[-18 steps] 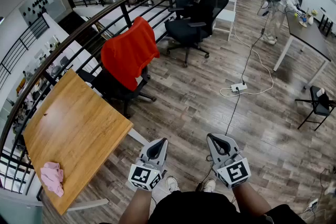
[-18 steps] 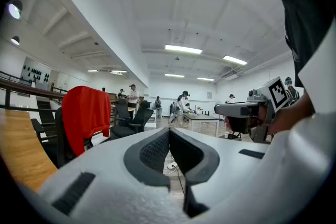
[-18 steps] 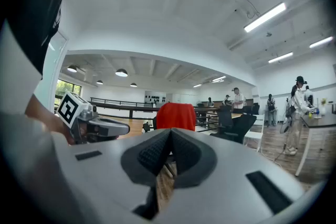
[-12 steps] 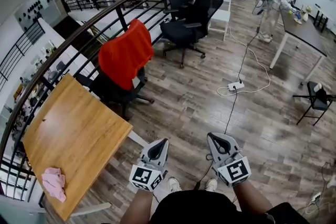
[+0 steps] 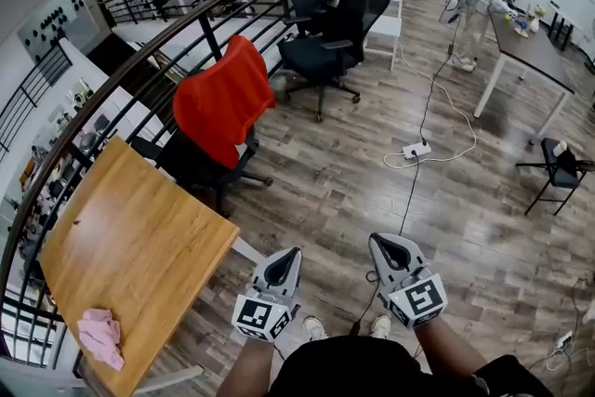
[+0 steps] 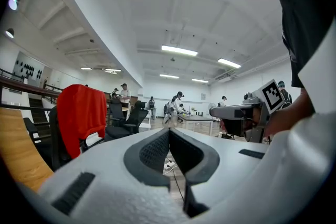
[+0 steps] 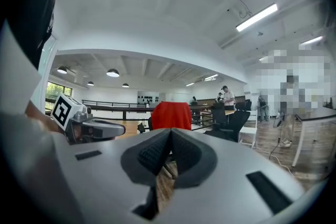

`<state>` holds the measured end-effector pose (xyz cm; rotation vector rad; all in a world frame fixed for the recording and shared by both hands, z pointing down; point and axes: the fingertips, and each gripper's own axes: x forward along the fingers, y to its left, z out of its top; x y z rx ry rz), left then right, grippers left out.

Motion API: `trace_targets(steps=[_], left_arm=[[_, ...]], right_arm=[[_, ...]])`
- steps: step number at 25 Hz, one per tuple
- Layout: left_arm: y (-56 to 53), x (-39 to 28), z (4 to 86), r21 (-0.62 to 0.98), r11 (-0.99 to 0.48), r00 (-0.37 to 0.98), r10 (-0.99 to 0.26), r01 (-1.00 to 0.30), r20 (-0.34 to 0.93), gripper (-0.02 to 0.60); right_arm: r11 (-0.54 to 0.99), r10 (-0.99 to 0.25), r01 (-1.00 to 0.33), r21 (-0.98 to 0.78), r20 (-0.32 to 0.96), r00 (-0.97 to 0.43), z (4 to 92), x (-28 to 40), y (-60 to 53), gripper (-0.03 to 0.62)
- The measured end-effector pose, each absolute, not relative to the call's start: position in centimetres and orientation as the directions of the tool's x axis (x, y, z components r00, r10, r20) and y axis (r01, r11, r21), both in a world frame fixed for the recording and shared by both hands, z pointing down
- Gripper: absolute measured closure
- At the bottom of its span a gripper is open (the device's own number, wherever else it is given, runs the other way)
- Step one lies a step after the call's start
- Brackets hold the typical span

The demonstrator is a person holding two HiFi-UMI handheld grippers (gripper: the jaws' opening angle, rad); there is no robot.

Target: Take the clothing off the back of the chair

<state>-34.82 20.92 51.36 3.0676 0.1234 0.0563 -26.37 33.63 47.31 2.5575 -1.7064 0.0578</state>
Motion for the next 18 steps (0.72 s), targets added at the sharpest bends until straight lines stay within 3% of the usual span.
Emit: trace_targets(steps=[10, 18], left_arm=[[16.5, -36.4, 52.7, 0.087, -0.99, 0.993, 0.115, 0.111, 0.036, 0.566], [13.9, -30.3, 52.7, 0.072, -0.996, 0.997, 0.05, 0.046, 0.054, 0.566]], right_arm=[[-0.434, -0.897, -0.9, 0.033, 0.083, 0.435, 48.0, -27.6, 29.5, 0.588], [-0.409, -0.91, -0.912, 0.015, 0.064, 0.409, 47.6, -20.4, 27.6, 0.588]])
